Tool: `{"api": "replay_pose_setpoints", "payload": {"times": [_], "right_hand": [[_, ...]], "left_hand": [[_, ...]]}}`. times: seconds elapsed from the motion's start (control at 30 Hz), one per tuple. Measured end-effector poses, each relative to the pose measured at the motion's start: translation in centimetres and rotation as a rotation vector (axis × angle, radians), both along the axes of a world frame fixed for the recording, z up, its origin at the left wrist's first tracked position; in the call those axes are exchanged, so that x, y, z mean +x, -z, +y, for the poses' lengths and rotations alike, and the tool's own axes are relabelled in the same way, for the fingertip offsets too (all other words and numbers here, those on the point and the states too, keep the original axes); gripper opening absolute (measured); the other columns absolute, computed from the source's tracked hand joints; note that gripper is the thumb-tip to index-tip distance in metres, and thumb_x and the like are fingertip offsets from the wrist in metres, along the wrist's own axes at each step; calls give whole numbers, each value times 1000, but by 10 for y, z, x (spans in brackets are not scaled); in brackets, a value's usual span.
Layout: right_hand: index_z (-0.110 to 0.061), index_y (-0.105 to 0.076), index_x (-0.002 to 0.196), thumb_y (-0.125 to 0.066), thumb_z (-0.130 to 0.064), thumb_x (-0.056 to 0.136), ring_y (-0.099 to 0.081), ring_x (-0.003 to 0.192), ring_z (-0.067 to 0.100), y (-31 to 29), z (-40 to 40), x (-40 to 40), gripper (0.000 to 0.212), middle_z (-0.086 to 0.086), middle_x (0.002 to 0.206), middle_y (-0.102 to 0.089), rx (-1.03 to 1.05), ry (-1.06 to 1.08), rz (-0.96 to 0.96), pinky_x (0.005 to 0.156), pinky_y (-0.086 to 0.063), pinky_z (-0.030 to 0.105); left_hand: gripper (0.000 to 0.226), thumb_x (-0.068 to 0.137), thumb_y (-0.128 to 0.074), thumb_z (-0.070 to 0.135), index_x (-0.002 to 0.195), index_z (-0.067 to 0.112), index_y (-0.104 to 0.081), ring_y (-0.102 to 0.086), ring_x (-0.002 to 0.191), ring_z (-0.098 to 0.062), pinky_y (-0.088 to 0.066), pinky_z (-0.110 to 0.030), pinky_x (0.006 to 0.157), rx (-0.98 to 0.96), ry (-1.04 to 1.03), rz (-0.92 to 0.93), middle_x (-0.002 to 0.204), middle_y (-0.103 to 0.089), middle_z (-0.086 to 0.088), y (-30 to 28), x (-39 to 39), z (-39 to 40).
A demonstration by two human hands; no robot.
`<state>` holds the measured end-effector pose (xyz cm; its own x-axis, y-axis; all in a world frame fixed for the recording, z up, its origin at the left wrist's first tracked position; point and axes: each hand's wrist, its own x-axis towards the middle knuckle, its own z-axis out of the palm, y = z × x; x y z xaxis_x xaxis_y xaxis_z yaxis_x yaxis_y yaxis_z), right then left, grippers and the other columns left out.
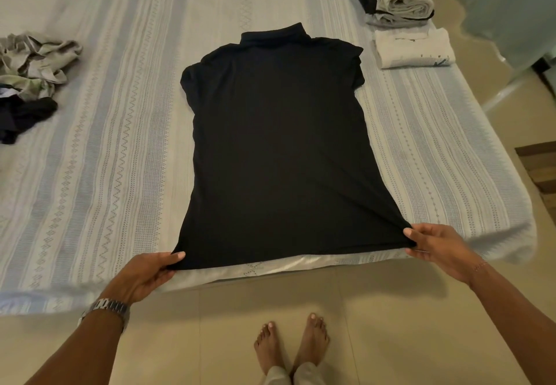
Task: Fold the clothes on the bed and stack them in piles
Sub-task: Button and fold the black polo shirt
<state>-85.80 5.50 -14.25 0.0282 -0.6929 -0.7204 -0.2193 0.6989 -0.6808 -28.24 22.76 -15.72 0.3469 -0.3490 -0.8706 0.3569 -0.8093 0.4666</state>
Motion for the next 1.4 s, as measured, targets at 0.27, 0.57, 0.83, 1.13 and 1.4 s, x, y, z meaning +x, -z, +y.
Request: {"api": "replay_pose_setpoints", "payload": {"times": [0.27,0.57,0.83,1.13,1.4], "right_hand": [[-3,-64,113,-69,-2,93,-71,75,31,22,7,-3,20,24,100,-69,-8,-2,153,66,-64,34],[-19,-55,95,-79,-44,86,-63,85,22,22,-2,3,36,4,91,-68,-100,-458,743,79,-51,37],[-24,-52,111,-70,-49,91,-64,87,18,-5,-49,38,36,2,99,-67,-403,-438,674,73,-50,33],[-15,-58,122,-66,-29,98,-62,111,22,-4,-155,111,29,6,123,-61,-596,-560,612,94,-53,37],[-15,-57,125,-66,-28,98,-61,111,23,16,-255,141,31,6,123,-60,-545,-482,652,92,-53,35]], "left_hand": [[34,72,-91,20,67,5,-60,-56,59,-19,-55,-30,65,116,184,-369,62,-59,-11,23,-13,10],[62,64,-85,66,74,12,-57,-63,65,-18,-49,-30,65,357,901,-820,67,-62,-3,6,-13,-25],[48,78,-82,52,97,23,-48,-57,78,-13,-48,-30,66,102,980,-893,90,-59,3,-41,-55,-129],[45,83,-77,49,112,23,-56,-58,87,-11,-53,-29,75,-178,1045,-902,98,-57,6,-33,-99,-229],[45,90,-71,45,124,20,-55,-53,100,-9,-51,-27,83,-308,1112,-862,110,-57,5,-6,-110,-336]]}}
